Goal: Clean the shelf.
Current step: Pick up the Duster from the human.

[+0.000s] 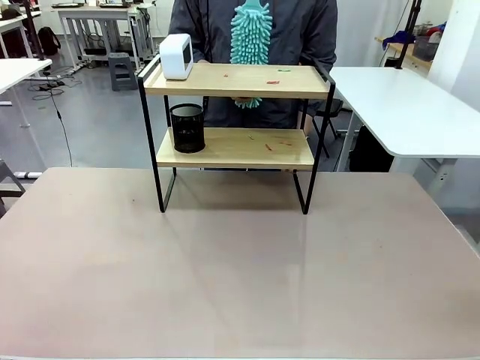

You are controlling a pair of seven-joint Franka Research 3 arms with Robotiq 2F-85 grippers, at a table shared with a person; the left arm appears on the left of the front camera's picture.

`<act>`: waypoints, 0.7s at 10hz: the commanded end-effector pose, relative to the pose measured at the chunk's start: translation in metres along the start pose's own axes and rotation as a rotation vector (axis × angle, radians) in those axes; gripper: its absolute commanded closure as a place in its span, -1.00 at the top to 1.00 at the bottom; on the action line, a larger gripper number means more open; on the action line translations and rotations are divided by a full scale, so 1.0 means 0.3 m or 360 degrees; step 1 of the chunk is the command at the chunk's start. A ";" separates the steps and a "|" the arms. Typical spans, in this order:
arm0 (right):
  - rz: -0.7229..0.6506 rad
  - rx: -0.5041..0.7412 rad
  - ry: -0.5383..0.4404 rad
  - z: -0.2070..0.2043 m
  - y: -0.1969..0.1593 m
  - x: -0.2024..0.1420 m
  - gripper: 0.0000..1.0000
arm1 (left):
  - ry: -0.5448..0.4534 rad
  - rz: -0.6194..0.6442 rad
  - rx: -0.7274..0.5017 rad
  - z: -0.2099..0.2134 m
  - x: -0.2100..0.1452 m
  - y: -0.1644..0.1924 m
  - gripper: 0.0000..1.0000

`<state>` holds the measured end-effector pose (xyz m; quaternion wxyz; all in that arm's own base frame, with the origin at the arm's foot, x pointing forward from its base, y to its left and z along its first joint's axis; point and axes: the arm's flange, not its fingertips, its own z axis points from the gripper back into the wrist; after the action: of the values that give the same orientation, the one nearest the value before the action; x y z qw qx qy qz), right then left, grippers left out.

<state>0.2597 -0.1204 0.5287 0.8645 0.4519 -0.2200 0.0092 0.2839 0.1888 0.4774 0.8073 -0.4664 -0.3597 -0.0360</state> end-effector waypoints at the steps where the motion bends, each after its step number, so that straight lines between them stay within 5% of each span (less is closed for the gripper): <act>1: 0.0096 -0.0019 0.0013 -0.002 0.068 -0.003 1.00 | 0.0073 -0.0153 0.0018 0.002 0.020 -0.148 1.00; 7: 0.0096 -0.0019 0.0013 -0.002 0.068 -0.003 1.00 | 0.0073 -0.0153 0.0018 0.002 0.020 -0.148 1.00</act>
<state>0.2532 -0.1075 0.5441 0.8755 0.4296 -0.2199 0.0222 0.2673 0.1687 0.5138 0.8206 -0.4409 -0.3560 -0.0735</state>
